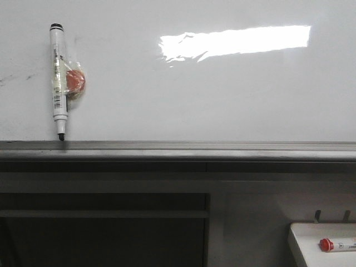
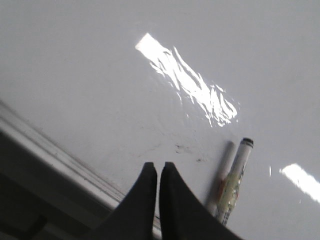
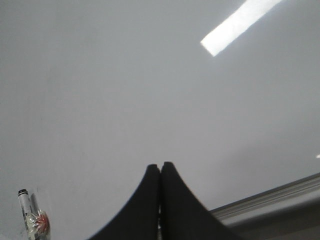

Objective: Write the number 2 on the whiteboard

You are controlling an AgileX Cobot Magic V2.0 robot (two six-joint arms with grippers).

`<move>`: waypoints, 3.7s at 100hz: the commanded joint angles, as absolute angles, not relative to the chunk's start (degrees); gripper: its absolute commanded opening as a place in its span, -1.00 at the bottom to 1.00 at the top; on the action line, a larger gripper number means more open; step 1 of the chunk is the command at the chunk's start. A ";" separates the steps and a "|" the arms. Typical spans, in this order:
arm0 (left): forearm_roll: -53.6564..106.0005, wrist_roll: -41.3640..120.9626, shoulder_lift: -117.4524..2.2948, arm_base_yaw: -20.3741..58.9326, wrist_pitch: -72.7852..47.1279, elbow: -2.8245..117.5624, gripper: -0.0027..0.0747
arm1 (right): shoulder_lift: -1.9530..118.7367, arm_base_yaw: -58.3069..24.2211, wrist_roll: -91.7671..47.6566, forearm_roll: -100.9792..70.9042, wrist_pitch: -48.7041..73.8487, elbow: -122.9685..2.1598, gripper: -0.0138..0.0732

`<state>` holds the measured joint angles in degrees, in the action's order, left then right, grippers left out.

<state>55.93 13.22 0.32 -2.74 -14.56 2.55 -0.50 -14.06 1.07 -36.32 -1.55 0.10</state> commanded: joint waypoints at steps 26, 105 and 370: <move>24.24 16.53 -20.31 -0.85 -27.96 29.96 -0.74 | 11.29 -14.02 -5.96 -16.38 16.48 -20.92 0.07; 36.00 16.22 -58.34 27.65 -17.21 39.23 0.02 | 28.38 -14.02 -5.96 -17.30 18.43 -26.07 0.29; 9.83 48.52 -60.28 45.20 -51.91 56.91 -0.98 | 68.28 -53.41 -44.89 -35.60 21.46 -56.58 0.14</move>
